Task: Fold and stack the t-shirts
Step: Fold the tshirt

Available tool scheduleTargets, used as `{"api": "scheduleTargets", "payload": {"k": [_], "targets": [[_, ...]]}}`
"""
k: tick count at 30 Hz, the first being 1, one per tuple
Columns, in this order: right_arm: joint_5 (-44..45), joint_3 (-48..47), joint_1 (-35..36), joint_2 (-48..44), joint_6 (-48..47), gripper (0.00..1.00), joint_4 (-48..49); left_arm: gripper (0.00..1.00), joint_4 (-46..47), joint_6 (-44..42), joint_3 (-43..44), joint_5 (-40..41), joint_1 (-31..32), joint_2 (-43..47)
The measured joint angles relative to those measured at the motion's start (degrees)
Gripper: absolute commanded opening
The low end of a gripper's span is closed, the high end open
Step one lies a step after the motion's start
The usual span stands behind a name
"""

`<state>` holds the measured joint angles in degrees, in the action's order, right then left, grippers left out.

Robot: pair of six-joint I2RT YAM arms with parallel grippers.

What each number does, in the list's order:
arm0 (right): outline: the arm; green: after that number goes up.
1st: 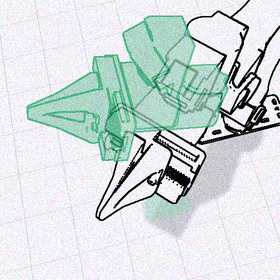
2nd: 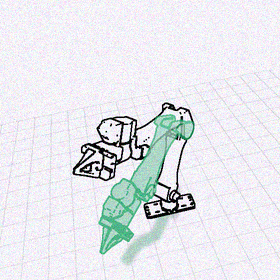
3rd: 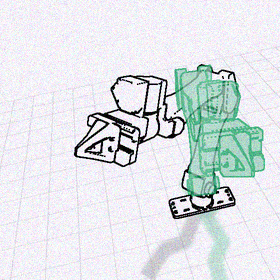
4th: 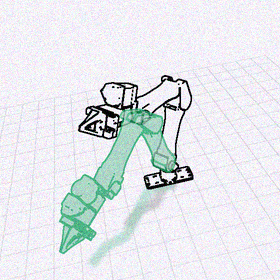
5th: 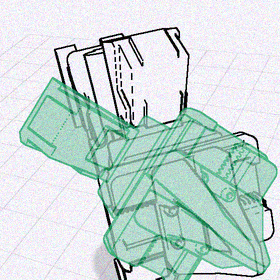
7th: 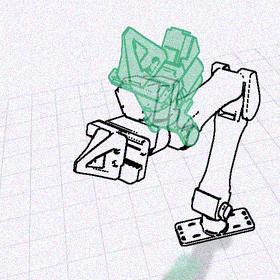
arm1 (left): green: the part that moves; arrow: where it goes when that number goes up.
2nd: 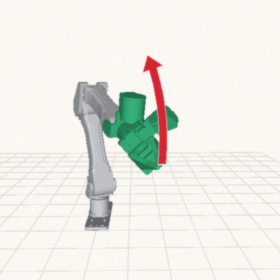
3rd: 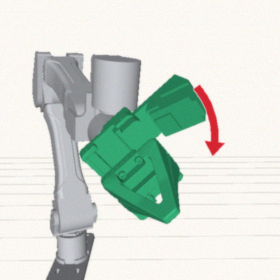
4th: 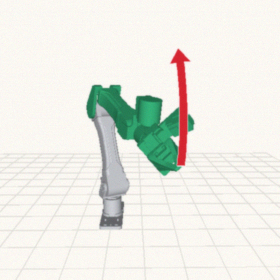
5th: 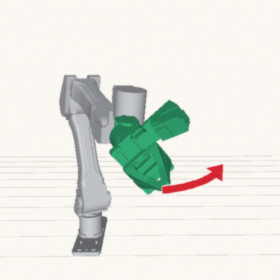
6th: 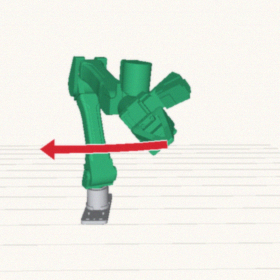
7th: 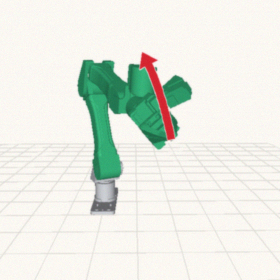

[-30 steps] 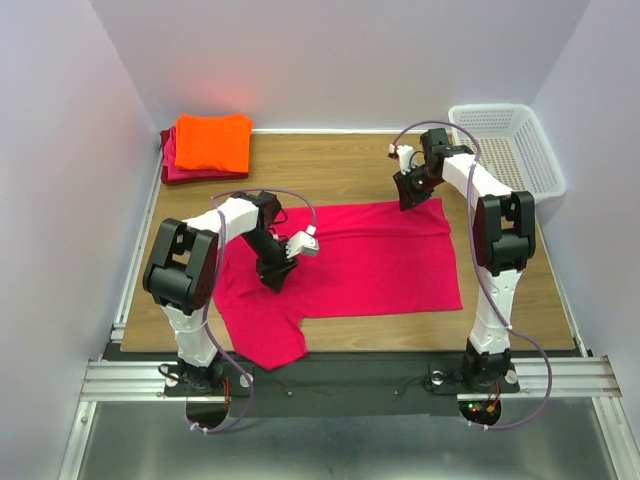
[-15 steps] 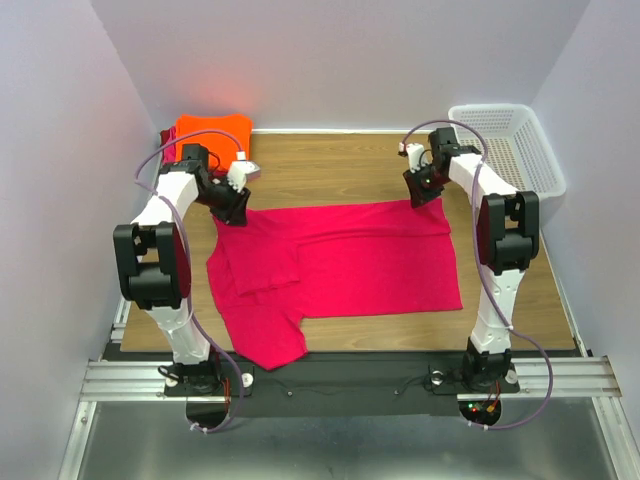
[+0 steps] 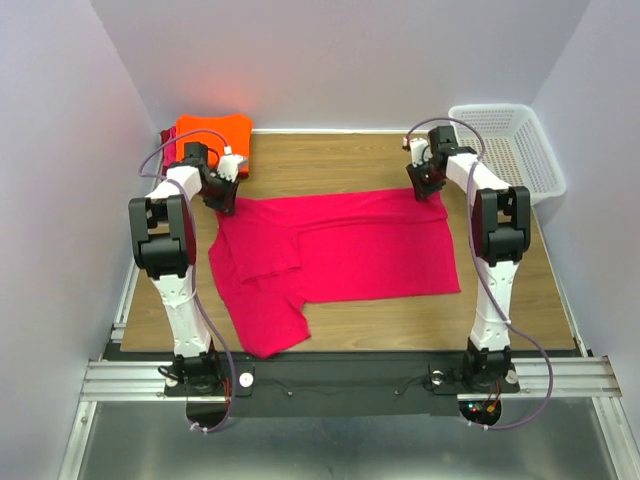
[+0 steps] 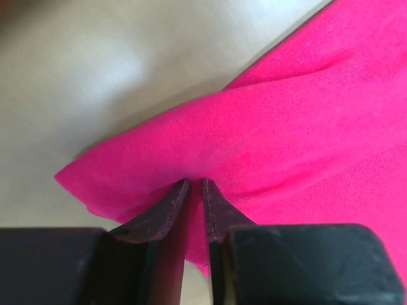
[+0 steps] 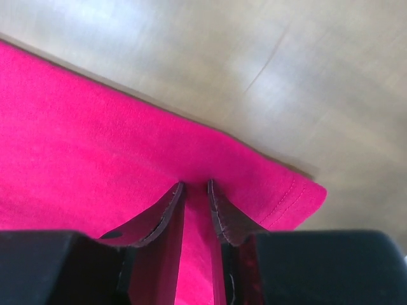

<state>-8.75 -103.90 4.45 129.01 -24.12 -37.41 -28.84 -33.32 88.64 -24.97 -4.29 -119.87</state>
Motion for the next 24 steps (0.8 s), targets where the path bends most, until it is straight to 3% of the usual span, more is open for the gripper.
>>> {"api": "scheduleTargets", "payload": {"k": [3,7,8,12,15,20,24], "targets": [[0.8,-4.9,0.0,3.1,0.6,0.31,1.4,0.28,0.4,0.9,6.6,0.3,-0.2,-4.3],[1.3,-9.7,0.0,6.2,1.0,0.45,2.6,0.41,0.0,0.5,13.7,0.0,-0.2,-8.7],[1.2,-10.0,0.0,6.3,0.9,0.55,3.0,0.43,-0.6,0.2,14.8,-0.2,-0.2,-9.0],[-2.5,-6.6,-0.2,3.7,0.1,0.68,3.8,0.51,-4.5,-2.9,15.3,-3.0,-0.5,-7.6],[-6.0,1.5,-0.3,-4.2,-1.4,0.67,2.5,0.52,-7.9,-7.2,10.3,-5.7,-0.7,-0.4],[-11.2,14.6,-0.3,-25.5,-8.4,0.51,-2.3,0.53,-12.1,-16.2,-4.2,-9.4,-0.7,21.6],[-13.6,23.3,-0.3,-38.7,-13.9,0.45,-5.7,0.53,-15.3,-23.3,-15.4,-10.9,-0.7,33.9]]}}
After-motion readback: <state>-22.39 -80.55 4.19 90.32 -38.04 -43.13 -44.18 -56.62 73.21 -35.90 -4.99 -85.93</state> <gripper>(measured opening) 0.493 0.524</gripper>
